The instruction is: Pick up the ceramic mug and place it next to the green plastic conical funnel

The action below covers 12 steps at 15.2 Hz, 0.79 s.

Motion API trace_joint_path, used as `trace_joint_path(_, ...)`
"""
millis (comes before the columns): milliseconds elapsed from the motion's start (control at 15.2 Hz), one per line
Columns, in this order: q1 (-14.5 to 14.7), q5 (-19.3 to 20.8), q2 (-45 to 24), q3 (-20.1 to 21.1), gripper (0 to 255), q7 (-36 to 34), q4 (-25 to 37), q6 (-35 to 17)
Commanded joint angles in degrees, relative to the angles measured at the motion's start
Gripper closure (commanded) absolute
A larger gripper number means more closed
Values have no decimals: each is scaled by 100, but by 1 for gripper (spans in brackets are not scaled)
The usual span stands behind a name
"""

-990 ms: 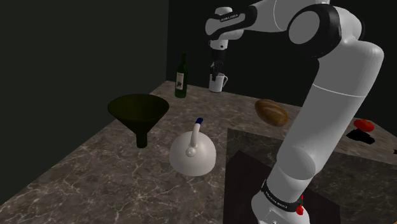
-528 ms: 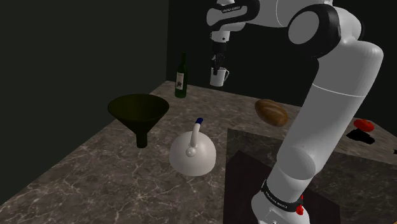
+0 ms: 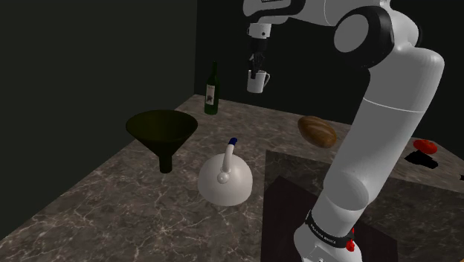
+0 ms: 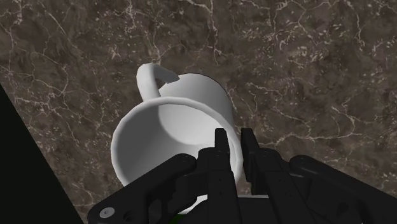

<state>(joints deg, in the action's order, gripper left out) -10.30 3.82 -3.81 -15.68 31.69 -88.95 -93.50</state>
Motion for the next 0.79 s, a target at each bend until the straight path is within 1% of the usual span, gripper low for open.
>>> trace_joint_path(0, 1, -8, -29, 1, 255, 10, 208, 181)
trace_joint_path(330, -15, -39, -140, -8, 255, 55, 690, 553)
trace_joint_path(726, 454, 76, 211, 385, 255, -797, 284, 555)
